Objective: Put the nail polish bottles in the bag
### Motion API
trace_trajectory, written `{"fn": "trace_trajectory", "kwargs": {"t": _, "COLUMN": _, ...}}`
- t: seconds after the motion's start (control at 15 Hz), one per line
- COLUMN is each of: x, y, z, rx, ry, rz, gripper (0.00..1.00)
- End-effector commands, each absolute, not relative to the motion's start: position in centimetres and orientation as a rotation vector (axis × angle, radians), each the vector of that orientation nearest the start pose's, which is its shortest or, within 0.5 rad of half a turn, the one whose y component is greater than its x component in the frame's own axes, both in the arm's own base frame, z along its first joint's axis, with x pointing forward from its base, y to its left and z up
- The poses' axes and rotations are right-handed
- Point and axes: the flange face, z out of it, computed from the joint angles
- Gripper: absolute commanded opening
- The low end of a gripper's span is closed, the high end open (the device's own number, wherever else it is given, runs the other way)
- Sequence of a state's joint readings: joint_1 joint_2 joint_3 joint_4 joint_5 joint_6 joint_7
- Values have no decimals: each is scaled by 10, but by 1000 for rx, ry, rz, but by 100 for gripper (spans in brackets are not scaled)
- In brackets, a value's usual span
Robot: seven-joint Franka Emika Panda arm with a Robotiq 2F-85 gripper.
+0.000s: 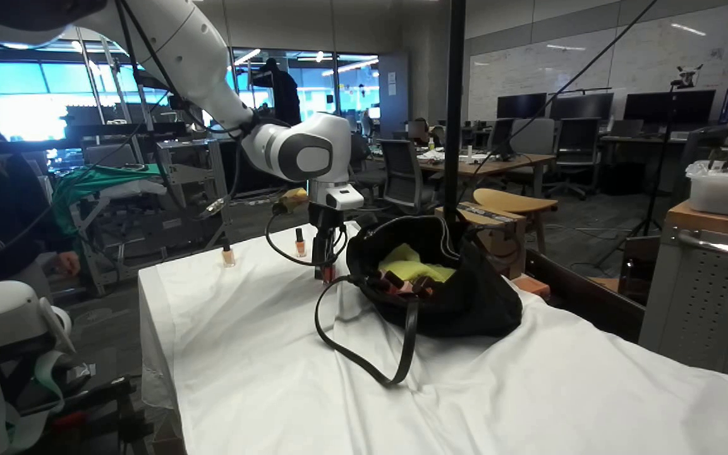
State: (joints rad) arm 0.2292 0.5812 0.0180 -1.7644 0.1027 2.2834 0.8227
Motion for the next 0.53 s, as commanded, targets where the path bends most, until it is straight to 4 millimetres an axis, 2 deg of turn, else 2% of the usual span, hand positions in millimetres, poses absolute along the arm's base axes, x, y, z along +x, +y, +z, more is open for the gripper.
{"fn": "trace_trajectory", "kwargs": {"t": 0.0, "x": 639, "y": 164, "z": 229, "rx": -2894, "ry": 1080, "rz": 105, "gripper": 100}}
{"fn": "trace_trajectory", "kwargs": {"t": 0.47, "x": 638, "y": 163, "z": 225, "rx": -2864, "ry": 1187, "rz": 92, "gripper": 100}}
